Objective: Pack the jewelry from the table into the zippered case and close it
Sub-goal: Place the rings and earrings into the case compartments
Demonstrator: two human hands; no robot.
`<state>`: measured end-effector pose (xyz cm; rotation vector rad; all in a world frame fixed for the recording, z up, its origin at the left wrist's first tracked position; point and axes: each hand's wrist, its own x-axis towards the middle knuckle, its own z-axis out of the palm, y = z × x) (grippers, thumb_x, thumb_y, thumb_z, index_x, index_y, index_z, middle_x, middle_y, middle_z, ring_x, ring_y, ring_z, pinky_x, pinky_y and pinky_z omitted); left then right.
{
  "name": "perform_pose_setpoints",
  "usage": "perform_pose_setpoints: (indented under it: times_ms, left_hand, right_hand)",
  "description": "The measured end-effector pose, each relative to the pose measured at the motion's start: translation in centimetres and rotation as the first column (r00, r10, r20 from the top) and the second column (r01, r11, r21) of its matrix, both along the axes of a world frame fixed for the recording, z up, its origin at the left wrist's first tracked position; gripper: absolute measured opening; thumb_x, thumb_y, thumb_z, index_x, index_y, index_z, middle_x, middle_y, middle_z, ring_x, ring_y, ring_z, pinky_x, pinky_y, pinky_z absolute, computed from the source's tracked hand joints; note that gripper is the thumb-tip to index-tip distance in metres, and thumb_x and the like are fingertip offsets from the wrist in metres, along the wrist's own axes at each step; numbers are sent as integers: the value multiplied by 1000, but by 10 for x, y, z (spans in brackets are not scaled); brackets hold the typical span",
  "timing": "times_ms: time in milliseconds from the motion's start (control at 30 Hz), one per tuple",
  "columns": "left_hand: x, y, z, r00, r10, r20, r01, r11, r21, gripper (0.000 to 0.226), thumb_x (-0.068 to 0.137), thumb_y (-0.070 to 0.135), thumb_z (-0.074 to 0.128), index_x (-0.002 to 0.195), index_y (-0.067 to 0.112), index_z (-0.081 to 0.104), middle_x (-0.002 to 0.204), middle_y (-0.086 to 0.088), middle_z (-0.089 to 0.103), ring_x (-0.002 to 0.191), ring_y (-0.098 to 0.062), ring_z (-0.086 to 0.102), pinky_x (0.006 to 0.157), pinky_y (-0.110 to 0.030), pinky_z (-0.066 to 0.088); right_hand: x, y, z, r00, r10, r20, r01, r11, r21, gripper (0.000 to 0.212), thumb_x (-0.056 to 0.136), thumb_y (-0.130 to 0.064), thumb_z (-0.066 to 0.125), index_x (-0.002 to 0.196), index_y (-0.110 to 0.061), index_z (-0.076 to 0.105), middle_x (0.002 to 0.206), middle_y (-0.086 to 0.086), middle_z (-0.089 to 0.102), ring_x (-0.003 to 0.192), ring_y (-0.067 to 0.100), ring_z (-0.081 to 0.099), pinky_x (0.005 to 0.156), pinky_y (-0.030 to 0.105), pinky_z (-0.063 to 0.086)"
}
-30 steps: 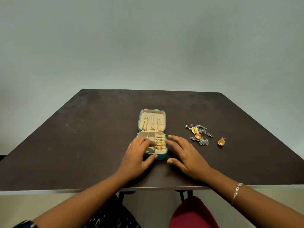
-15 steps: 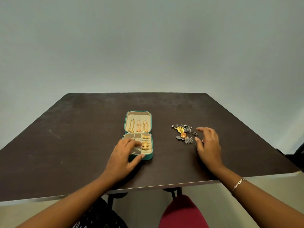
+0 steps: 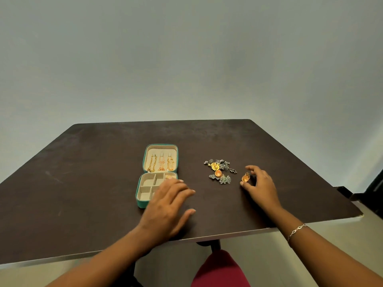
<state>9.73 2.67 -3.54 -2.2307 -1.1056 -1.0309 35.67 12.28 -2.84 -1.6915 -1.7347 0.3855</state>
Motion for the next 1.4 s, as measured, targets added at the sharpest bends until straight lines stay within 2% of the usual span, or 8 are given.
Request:
perform_pose_setpoints:
  times_ms: [100, 200, 367, 600, 833, 967, 1167, 1400]
  left_hand:
    - [45, 12, -2, 998, -69, -10, 69, 998, -8, 33, 90, 38, 46, 110, 14, 53, 102, -6, 62, 103, -17, 49, 101, -33, 35]
    - [79, 35, 2, 989, -56, 140, 75, 987, -139, 27, 85, 33, 49, 104, 15, 56, 98, -4, 61, 97, -13, 47, 92, -23, 35]
    - [100, 82, 6, 841, 223, 493, 19, 898, -439, 23, 86, 23, 43, 97, 13, 60, 97, -4, 60, 94, -18, 50, 83, -30, 40]
    - [95, 109, 10, 673, 469, 572, -34, 793, -609, 9, 87, 9, 55, 88, 14, 62, 97, 0, 60, 97, -17, 49, 76, -27, 37]
    - [94, 106, 7, 692, 427, 582, -16, 815, -579, 7, 83, 26, 65, 83, 19, 64, 86, 5, 58, 89, -12, 48, 70, -24, 32]
    - [96, 109, 7, 775, 410, 482, -39, 791, -610, 24, 82, 37, 63, 97, 18, 65, 93, 1, 60, 97, -16, 48, 82, -31, 38]
    - [100, 119, 8, 849, 455, 269, -179, 727, -663, 24, 85, 40, 57, 98, 22, 63, 100, 0, 62, 106, -19, 48, 90, -33, 32]
    - [92, 119, 3, 674, 373, 637, 117, 798, -591, 9, 89, 20, 54, 92, 20, 62, 89, -1, 64, 88, -19, 57, 81, -36, 47]
  right_hand:
    - [1, 6, -1, 993, -48, -108, 53, 998, 41, 26, 90, -15, 52, 116, -16, 56, 114, 8, 57, 111, 24, 49, 89, 36, 40]
    - [4, 14, 0, 981, -125, -149, 134, 990, 48, 20, 92, -12, 48, 108, -14, 59, 107, 8, 58, 108, 25, 49, 86, 35, 40]
    - [5, 21, 1, 986, -128, -102, 132, 991, 24, 6, 89, -19, 55, 92, -21, 60, 94, -3, 51, 104, 20, 48, 75, 30, 38]
    - [5, 25, -3, 988, -136, -70, 139, 990, 37, 10, 86, -19, 60, 78, -25, 60, 91, -3, 52, 100, 18, 48, 72, 29, 35]
    - [5, 21, -3, 952, -102, -289, 146, 980, 134, 23, 87, -13, 57, 70, -28, 55, 82, -4, 61, 83, 16, 55, 71, 34, 45]
    - [2, 16, 1, 896, -22, -444, 100, 983, 153, 17, 88, -9, 56, 75, -19, 57, 74, -3, 63, 65, 12, 60, 66, 32, 46]
    - [4, 15, -1, 856, 58, -515, 35, 985, 169, 21, 88, -7, 55, 73, -22, 57, 78, 2, 67, 79, 20, 64, 70, 35, 50]
    - [5, 18, -4, 826, 75, -558, 13, 988, 151, 24, 88, -5, 56, 73, -23, 57, 79, 3, 68, 77, 22, 64, 73, 39, 51]
